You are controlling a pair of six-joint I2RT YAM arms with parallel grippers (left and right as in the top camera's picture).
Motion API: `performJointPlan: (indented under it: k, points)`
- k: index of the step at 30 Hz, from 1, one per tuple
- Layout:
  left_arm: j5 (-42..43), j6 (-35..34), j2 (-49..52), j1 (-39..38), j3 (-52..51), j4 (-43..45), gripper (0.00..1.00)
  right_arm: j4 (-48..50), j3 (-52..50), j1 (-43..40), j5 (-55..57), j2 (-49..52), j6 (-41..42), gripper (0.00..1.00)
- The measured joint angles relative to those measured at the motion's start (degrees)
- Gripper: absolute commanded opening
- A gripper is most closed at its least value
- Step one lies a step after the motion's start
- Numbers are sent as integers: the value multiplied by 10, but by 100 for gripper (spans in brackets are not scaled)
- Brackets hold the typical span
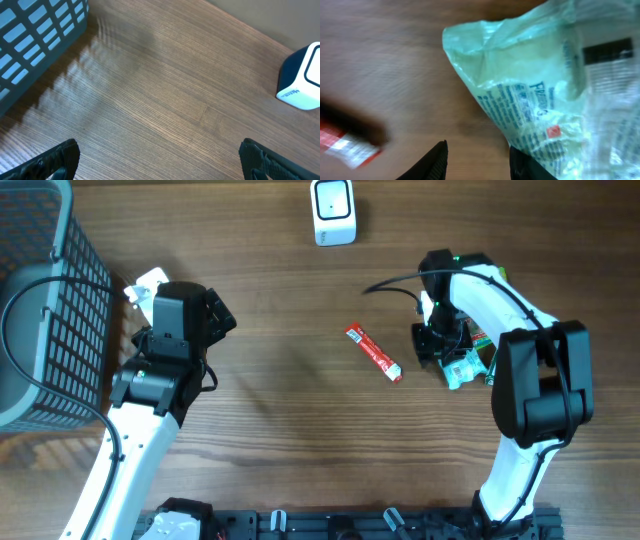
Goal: Scan the item barcode
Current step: 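Move the right gripper to the red Nescafe stick and grasp it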
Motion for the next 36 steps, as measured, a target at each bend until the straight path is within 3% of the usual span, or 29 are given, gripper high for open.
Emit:
performJointPlan:
  k: [9,13,17,23,31,36]
  points:
    - [0,0,0,0,0,0,100,43,-5,0,112,0,38,42]
    - [0,0,0,0,0,0,100,-23,22,3,54,0,10,47]
    - [0,0,0,0,0,0,100,-30,48,31,-47,-20,-31,48]
    - [0,0,0,0,0,0,100,-17,40,78,-98,-37,-49,39]
    - [0,0,0,0,0,0,100,56,-24,87,-88,-37,-53,37]
    - [0,0,0,0,0,0,100,85,-51,87,-86,-37,-51,28]
